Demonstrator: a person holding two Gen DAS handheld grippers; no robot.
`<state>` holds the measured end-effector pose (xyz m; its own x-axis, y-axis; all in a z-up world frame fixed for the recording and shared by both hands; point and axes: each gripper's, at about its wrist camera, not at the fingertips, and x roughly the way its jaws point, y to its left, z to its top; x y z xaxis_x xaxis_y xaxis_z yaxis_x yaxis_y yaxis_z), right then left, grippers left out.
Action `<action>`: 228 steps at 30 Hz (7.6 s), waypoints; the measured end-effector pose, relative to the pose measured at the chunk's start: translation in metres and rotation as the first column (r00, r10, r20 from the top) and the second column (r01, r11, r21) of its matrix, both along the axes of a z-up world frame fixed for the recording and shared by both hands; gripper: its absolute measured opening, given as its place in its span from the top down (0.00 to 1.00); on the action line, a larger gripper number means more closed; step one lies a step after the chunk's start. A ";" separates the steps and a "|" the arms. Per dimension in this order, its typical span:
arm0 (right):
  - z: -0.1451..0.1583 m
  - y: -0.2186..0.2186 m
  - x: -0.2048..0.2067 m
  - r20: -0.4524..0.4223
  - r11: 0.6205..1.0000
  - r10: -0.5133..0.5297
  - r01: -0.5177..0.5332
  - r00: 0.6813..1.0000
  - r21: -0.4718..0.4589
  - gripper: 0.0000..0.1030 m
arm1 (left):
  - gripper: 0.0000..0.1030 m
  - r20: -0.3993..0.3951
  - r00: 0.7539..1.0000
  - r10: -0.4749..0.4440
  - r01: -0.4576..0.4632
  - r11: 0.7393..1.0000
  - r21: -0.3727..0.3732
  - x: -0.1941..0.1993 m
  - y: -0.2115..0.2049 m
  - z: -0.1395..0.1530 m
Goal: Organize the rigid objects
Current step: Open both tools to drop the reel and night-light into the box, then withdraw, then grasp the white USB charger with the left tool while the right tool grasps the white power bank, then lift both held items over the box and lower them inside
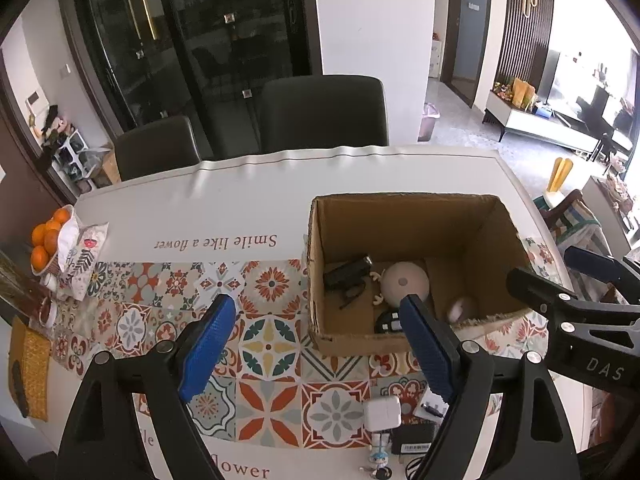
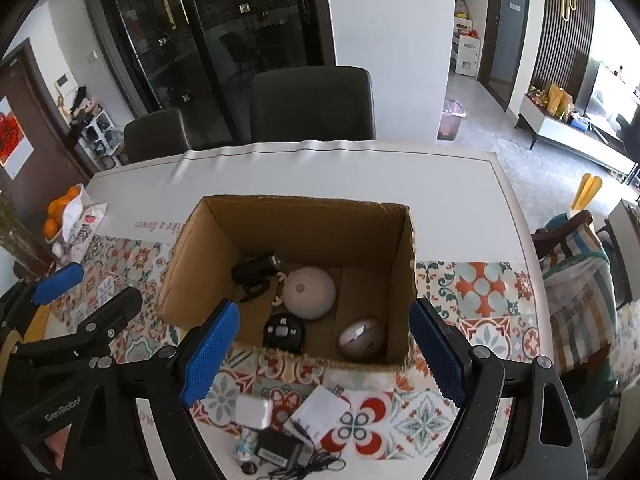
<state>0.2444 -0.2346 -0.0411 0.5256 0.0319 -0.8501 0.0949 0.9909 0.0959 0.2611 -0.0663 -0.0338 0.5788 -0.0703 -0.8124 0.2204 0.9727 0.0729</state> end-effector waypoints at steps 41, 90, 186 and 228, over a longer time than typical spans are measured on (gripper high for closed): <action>-0.092 -0.013 -0.083 -0.217 0.998 -0.045 0.054 0.975 0.040 0.16 | 0.18 -0.267 0.962 -0.060 0.056 0.998 -0.022 -0.065 -0.019 -0.108; -0.167 -0.012 -0.075 -0.362 0.991 -0.049 0.090 0.931 0.097 0.16 | 0.55 -0.413 0.907 -0.085 0.061 0.996 -0.071 -0.039 -0.046 -0.217; 0.000 0.048 -0.060 0.159 0.991 -0.029 0.007 0.987 0.137 0.52 | 0.55 0.079 0.990 -0.118 0.131 0.975 -0.180 -0.053 -0.007 0.005; -0.014 0.027 0.047 -0.002 0.997 0.004 -0.004 1.000 0.081 0.52 | 0.47 -0.033 0.994 -0.107 0.105 0.992 -0.076 0.048 -0.036 -0.017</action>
